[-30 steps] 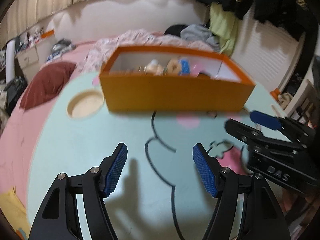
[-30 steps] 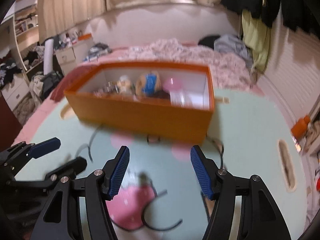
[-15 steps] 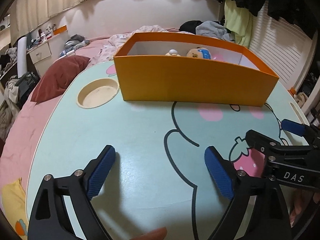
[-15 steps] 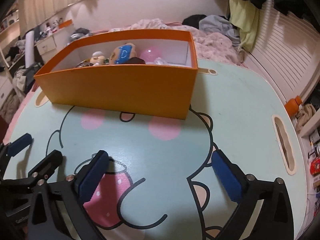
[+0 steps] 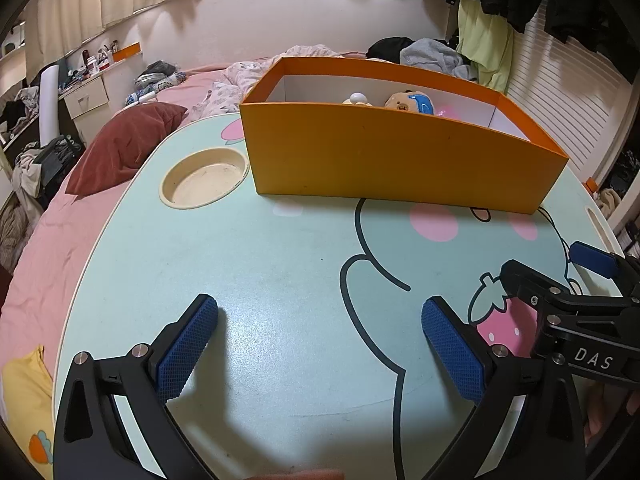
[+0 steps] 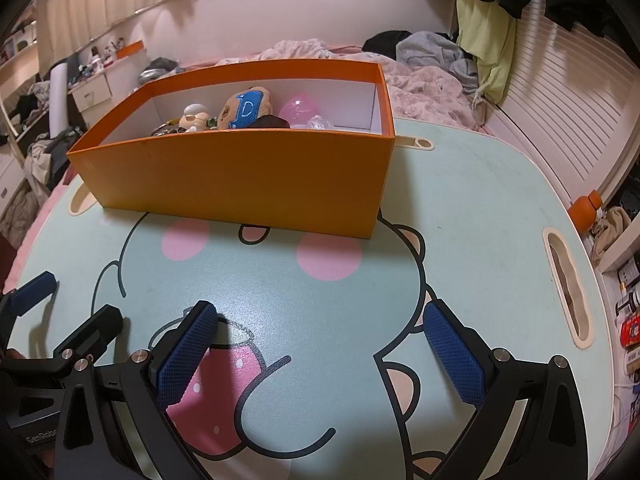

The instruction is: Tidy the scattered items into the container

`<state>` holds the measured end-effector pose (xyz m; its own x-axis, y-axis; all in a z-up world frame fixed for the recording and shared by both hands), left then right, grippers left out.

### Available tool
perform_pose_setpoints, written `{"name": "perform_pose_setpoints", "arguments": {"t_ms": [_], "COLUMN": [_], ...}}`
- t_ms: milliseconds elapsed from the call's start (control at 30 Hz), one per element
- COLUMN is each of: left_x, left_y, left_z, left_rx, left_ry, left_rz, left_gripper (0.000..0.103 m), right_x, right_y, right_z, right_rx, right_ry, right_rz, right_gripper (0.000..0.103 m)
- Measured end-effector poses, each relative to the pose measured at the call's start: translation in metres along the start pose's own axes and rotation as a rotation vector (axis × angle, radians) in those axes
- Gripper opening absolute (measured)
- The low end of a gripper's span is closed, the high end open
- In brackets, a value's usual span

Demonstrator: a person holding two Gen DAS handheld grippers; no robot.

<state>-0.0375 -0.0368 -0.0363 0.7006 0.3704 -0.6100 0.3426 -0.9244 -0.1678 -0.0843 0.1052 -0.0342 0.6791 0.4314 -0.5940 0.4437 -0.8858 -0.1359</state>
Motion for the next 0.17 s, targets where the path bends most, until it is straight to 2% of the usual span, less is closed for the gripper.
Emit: {"name": "perform_pose_setpoints", "arguments": {"t_ms": [167], "left_x": [0.0010], "left_y": [0.0003], "left_z": [0.0001], "left_rx": [0.000], "left_ry": [-0.004], "left_rz": [-0.002], "left_gripper": [0.102], "right_x": [0.0000], "right_y": [0.0008], "right_z": [-0.0001], "right_rx": [0.000], "right_ry": [0.000], "right_rz": [0.001], "right_gripper": [0.103]}}
Point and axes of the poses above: each gripper's, at about its wrist camera, not at the fingertips, and z roughly the way its jaws point, y to its left, x to its underside, the point moved 4 cm from there along z, roughly the way its jaws point, and after that the axes turned 12 degrees about -z, right-handed, at the moved point
